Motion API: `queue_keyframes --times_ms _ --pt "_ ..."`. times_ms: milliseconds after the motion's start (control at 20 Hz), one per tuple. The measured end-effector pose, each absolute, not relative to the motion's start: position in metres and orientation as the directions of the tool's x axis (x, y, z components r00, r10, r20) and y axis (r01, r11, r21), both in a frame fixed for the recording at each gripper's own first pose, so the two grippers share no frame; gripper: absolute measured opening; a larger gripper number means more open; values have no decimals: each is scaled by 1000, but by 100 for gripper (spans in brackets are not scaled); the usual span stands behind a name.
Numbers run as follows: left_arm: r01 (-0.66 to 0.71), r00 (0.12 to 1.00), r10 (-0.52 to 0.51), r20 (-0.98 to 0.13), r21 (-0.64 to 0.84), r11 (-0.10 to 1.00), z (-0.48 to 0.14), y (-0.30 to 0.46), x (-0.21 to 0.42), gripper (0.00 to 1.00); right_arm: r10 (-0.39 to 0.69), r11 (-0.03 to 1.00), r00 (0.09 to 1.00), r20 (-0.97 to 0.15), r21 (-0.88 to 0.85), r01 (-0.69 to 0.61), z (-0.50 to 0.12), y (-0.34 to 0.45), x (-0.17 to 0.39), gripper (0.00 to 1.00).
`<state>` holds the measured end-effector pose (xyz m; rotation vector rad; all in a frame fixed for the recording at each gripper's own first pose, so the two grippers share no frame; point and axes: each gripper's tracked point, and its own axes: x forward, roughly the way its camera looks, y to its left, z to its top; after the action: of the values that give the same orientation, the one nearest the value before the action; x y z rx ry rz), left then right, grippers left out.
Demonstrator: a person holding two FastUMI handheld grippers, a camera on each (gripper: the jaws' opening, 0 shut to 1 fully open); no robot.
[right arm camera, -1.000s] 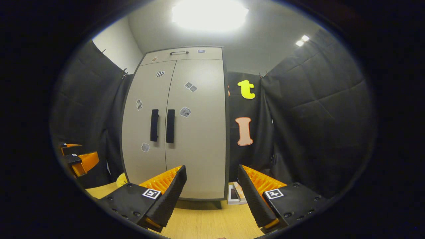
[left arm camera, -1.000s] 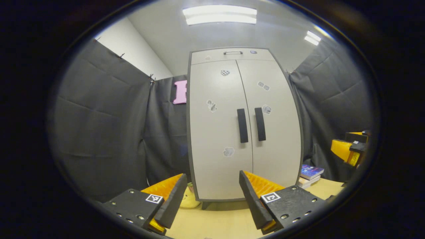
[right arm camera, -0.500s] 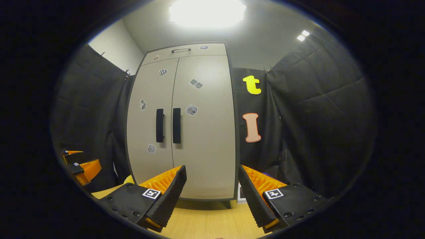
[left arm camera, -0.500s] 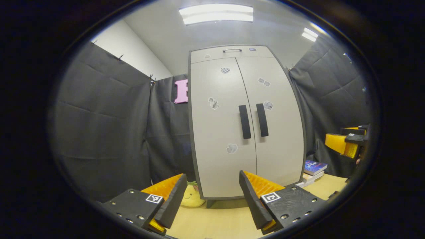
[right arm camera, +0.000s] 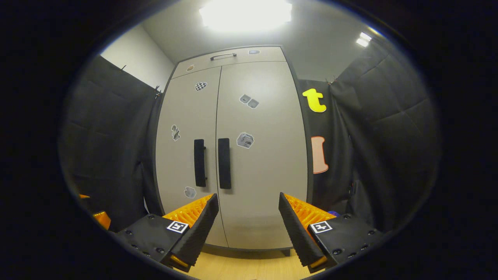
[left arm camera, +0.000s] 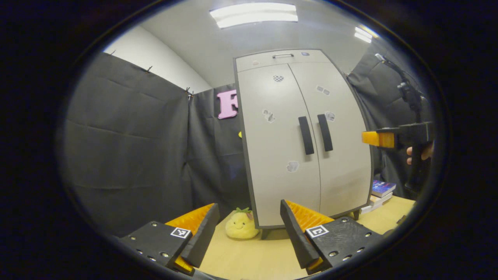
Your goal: Open the right door of the double-door shoe cabinet with the right hand, and open the left door with the left hand.
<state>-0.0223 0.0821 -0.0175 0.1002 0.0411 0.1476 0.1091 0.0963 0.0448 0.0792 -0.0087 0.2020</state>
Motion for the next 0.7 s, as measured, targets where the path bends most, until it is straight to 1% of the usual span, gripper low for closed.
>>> queue_keyframes --times_ms 250,600,700 --pt "-205 976 212 -50 112 972 -26 111 -34 91 237 968 971 25 72 -238 61 125 149 98" --pt "-289 950 299 -88 111 951 -39 144 -51 91 241 969 971 -9 61 -240 75 155 211 96" --pt "-314 941 325 -98 115 943 -42 153 -57 90 240 970 971 -20 50 -238 78 163 224 98"
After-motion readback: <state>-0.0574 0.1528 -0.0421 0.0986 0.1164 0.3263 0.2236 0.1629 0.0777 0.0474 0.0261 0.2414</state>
